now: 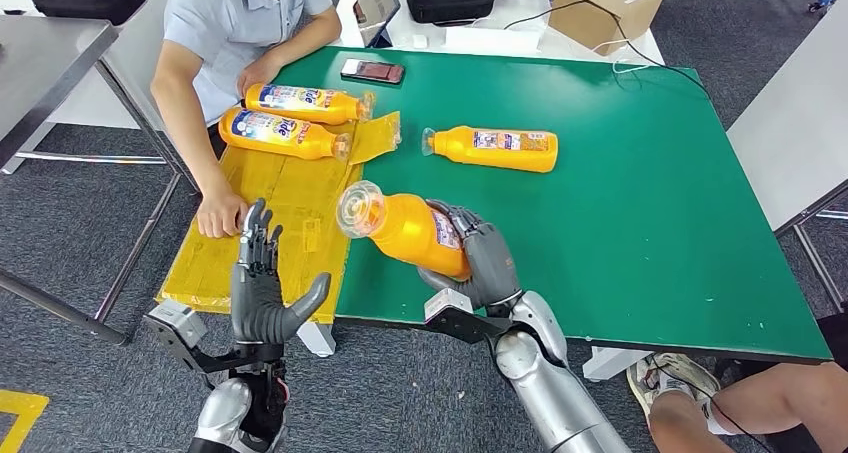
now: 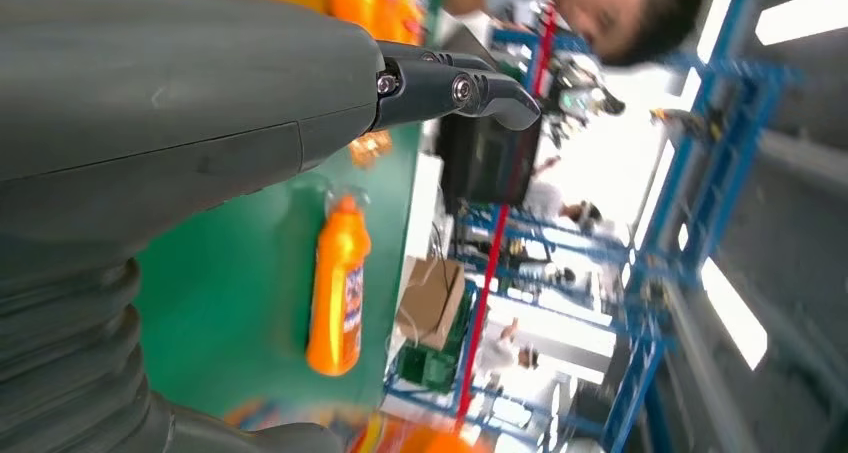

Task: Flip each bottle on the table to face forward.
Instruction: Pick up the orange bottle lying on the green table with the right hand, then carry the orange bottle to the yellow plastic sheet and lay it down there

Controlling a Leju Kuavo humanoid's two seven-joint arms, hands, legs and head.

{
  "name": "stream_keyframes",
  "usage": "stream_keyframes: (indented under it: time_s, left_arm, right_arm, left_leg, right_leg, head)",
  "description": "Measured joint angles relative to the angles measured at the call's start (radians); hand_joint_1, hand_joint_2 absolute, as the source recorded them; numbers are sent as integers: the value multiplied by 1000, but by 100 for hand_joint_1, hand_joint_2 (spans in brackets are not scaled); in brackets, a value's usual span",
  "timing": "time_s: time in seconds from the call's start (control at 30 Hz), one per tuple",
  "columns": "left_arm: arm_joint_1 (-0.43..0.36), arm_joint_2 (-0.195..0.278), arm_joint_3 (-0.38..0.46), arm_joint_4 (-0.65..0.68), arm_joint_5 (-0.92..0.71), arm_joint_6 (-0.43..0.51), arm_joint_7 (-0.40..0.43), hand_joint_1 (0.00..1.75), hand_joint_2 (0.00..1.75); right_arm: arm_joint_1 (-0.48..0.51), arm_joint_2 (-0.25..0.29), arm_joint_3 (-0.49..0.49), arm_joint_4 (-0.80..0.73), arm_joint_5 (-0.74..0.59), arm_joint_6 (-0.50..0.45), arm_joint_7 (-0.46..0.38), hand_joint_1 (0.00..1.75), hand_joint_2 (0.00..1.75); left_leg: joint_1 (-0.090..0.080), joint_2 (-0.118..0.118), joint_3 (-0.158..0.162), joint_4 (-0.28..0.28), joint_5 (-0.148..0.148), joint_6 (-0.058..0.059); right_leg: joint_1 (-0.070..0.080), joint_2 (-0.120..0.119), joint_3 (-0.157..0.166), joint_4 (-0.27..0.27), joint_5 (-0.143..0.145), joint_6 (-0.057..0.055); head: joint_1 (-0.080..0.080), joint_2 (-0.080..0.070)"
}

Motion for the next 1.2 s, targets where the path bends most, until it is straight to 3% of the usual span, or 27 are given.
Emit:
stream_keyframes:
  time_s: [0.47, 0.77, 1.07, 1.2]
  left_arm:
    - [-22, 7, -85, 19, -51, 13, -29, 0, 175]
    - [-39, 0, -118, 101, 163, -186, 104, 0, 175]
    - [-61, -6, -121, 151, 239, -234, 139, 0, 175]
    - [-64, -6, -115, 158, 238, -227, 115, 0, 175]
  right_arm:
    - [-20, 71, 29, 63, -18, 61, -28, 175, 175]
    - [-40, 95, 98, 82, 52, -14, -18, 175, 175]
    - [-45, 116, 146, 107, 59, -37, -30, 175, 175]
    - [-49, 122, 161, 127, 48, -40, -35, 175, 175]
  left_leg:
    - [0, 0, 0, 0, 0, 0]
    - [0, 0, 0, 0, 0, 0]
    - [0, 0, 0, 0, 0, 0]
    - [0, 0, 0, 0, 0, 0]
  right_leg:
    - [0, 0, 0, 0, 0, 0]
    - [0, 0, -1, 0, 0, 0]
    - [0, 0, -1, 0, 0, 0]
    - [0, 0, -1, 0, 0, 0]
  head:
    - [0, 0]
    - [0, 0]
    - [0, 0]
    - [0, 0]
